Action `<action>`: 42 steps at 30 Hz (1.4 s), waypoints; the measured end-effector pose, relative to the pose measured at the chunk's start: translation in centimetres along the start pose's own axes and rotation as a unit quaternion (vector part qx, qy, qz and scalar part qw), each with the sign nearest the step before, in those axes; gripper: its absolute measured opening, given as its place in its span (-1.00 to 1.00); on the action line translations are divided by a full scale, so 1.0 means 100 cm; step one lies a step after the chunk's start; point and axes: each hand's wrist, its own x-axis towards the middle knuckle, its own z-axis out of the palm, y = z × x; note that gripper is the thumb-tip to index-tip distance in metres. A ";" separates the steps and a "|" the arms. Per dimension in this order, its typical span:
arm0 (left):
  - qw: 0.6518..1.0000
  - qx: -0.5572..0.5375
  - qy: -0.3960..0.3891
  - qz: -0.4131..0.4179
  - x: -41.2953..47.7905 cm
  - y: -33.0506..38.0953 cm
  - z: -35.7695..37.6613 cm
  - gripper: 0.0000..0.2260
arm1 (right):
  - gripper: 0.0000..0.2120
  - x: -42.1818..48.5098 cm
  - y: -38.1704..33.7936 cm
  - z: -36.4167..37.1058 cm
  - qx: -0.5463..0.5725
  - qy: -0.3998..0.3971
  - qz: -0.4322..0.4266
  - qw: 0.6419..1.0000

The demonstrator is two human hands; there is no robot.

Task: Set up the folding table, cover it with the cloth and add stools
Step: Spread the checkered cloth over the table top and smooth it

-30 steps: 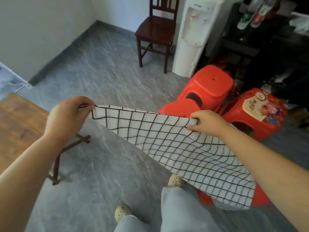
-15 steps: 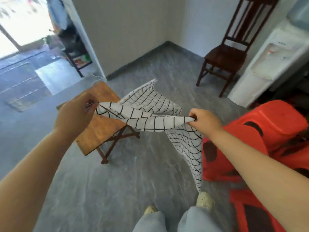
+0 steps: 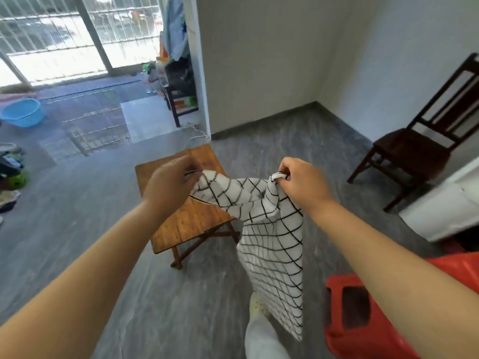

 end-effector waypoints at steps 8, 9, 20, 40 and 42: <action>0.988 -0.069 -0.134 0.021 0.101 0.061 0.050 -0.61 | -0.90 0.106 0.012 0.006 0.071 -0.041 -0.077 0.994; 0.987 -0.087 -0.132 0.009 0.112 0.062 0.056 -0.62 | -0.91 0.117 0.013 0.006 0.080 -0.046 -0.083 0.992; 0.990 -0.099 -0.097 -0.022 0.202 0.040 0.074 -0.87 | -0.89 0.213 0.024 0.020 0.113 -0.088 -0.124 0.982; 0.995 -0.074 -0.016 0.072 0.411 -0.092 0.027 -0.84 | -0.85 0.383 0.012 0.056 0.166 -0.205 0.015 0.965; 0.994 -0.077 0.001 0.075 0.430 -0.104 0.017 -0.83 | -0.90 0.402 -0.006 0.059 0.120 -0.156 0.010 0.980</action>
